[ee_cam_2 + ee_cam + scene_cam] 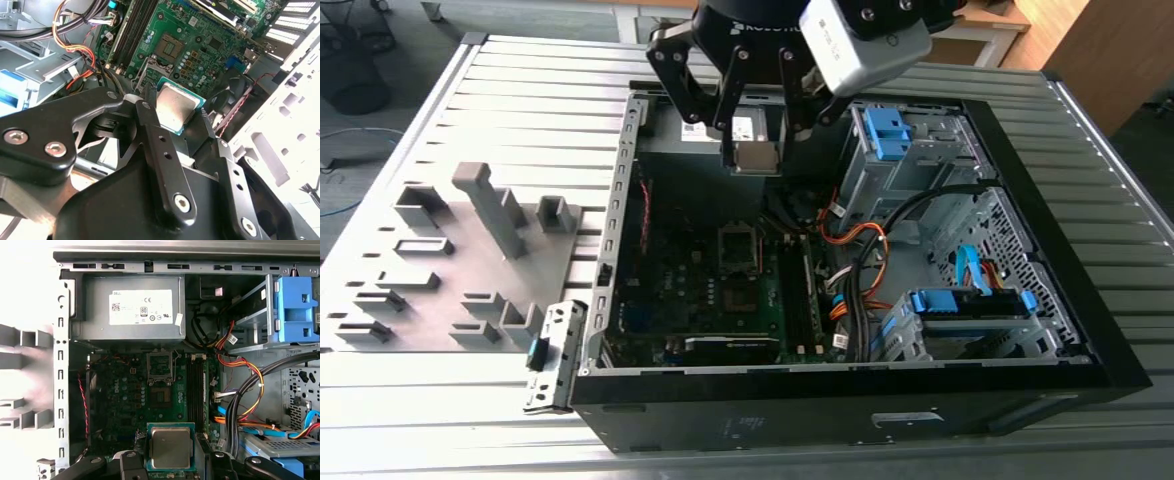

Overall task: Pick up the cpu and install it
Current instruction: 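Place the cpu into insertion slot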

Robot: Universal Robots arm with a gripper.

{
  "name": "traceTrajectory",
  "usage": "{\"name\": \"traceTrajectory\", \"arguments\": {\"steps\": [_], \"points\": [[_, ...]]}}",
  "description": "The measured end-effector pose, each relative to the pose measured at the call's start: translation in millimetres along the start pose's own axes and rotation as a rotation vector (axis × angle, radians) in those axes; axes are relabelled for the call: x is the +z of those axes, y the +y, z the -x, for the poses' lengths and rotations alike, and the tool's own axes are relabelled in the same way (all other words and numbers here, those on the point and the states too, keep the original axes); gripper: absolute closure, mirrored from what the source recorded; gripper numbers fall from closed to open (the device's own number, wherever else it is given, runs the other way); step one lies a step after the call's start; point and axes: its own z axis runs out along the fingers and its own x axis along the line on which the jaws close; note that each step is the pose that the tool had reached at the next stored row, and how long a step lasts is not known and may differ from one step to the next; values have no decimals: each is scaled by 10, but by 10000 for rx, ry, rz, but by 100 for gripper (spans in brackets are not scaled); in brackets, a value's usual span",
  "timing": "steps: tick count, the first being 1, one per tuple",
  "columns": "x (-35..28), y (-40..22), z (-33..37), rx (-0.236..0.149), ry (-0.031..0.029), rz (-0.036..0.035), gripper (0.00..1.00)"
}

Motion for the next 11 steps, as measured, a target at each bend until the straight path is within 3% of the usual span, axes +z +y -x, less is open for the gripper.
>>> {"name": "traceTrajectory", "arguments": {"steps": [6,11], "points": [[10,0,-1,0,-2,3,53],[80,-3,-4,1,0,1,53]]}}
